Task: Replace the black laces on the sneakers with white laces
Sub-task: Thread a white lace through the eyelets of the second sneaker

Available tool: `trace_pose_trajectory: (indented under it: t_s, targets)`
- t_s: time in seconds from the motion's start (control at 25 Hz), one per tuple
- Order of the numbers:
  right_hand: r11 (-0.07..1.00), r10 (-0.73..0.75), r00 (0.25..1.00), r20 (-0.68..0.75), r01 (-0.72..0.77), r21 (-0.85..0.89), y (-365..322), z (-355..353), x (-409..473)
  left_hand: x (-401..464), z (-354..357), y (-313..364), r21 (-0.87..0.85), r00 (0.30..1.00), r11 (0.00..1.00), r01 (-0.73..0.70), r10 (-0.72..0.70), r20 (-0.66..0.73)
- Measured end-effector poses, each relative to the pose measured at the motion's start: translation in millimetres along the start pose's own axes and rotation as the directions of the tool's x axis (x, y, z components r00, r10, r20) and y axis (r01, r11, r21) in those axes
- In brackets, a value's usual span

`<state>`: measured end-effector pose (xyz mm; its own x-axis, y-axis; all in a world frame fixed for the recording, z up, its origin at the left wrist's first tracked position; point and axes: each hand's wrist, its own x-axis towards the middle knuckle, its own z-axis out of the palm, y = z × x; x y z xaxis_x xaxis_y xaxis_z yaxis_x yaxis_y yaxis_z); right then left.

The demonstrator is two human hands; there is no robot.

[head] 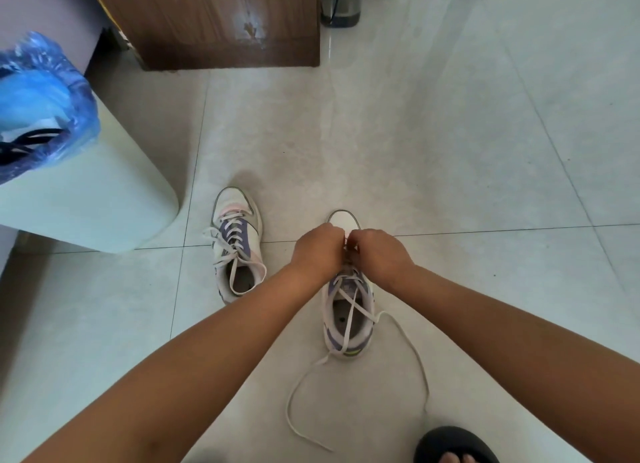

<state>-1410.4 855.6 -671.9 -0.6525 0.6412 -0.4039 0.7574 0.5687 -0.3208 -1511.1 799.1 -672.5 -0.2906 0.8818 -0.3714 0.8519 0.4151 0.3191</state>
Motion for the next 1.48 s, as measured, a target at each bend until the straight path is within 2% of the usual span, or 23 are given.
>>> trace_pose_trajectory:
  t_s: [0.04,0.12,0.28,0.44,0.52,0.6,0.68,0.72,0.76,0.8,0.84,0.92,1.04,1.16,1.32,1.48]
  targets:
    - [0.995,-0.017,0.999,0.028,0.020,-0.099,-5.2,-2.1,0.8,0.8,-0.6,4.8,0.055,1.000,0.998,-0.002,0.002,0.011]
    - [0.981,-0.019,0.998,0.068,0.031,-0.191,-13.2,-3.3,1.4,3.3,-1.8,10.7,0.086,0.999,0.996,0.031,-0.034,0.040]
    - [0.979,0.011,0.998,0.062,0.002,-0.206,-17.7,-0.4,4.0,2.1,0.0,8.7,0.032,0.998,0.998,0.060,-0.061,0.035]
    - [0.945,-0.121,0.992,0.033,0.125,-0.303,-10.5,5.0,-2.9,-3.3,14.6,1.8,-0.111,0.999,0.994,0.014,-0.018,-0.037]
    - [0.919,-0.231,0.972,-0.052,0.201,-0.338,-4.5,11.6,-10.8,-8.1,20.0,-5.0,-0.247,0.995,0.969,0.014,-0.039,-0.097]
    - [0.949,-0.222,0.971,-0.094,0.193,-0.250,2.6,20.0,-14.7,-13.9,25.8,-11.0,-0.371,0.988,0.929,0.009,-0.066,-0.139]
    - [0.994,-0.107,0.988,-0.116,0.110,0.021,9.0,26.5,-10.7,-17.9,29.9,-13.8,-0.444,0.984,0.896,0.007,-0.084,-0.156]
    - [0.992,-0.098,0.990,-0.100,0.105,0.073,5.3,22.7,-13.6,-18.8,31.1,-14.8,-0.470,0.980,0.883,0.009,-0.100,-0.169]
    - [0.988,-0.066,0.985,-0.159,0.087,0.131,6.7,19.7,-12.1,-19.4,31.8,-15.5,-0.497,0.975,0.867,0.017,-0.125,-0.184]
    - [0.980,0.009,0.986,-0.165,0.024,0.197,7.6,14.5,-13.7,-20.7,31.3,-15.9,-0.525,0.968,0.851,0.023,-0.150,-0.201]
    - [0.961,0.086,0.986,-0.144,-0.044,0.274,10.6,13.8,-13.7,-21.5,30.8,-16.5,-0.544,0.964,0.838,0.031,-0.169,-0.206]
    - [0.934,0.131,0.989,-0.064,-0.101,0.342,10.3,11.4,-14.6,-22.9,29.7,-16.1,-0.503,0.974,0.862,0.060,-0.160,-0.158]
    - [0.949,0.153,0.986,0.072,-0.167,0.266,3.8,6.5,-11.9,-20.4,24.2,-7.2,-0.304,0.991,0.945,0.123,-0.132,-0.012]
    - [0.958,0.181,0.965,0.188,-0.216,0.187,-3.1,-2.2,-1.7,-12.3,14.3,3.3,-0.201,0.987,0.968,0.149,-0.135,0.081]
    - [0.977,0.166,0.949,0.268,-0.196,0.089,-7.7,-7.8,1.1,-11.6,10.0,2.2,-0.267,0.996,0.962,0.060,-0.040,0.080]
    - [0.977,0.164,0.974,0.159,-0.183,0.111,-2.5,3.9,-3.1,-19.8,16.8,-10.4,-0.363,1.000,0.931,0.025,-0.023,0.011]
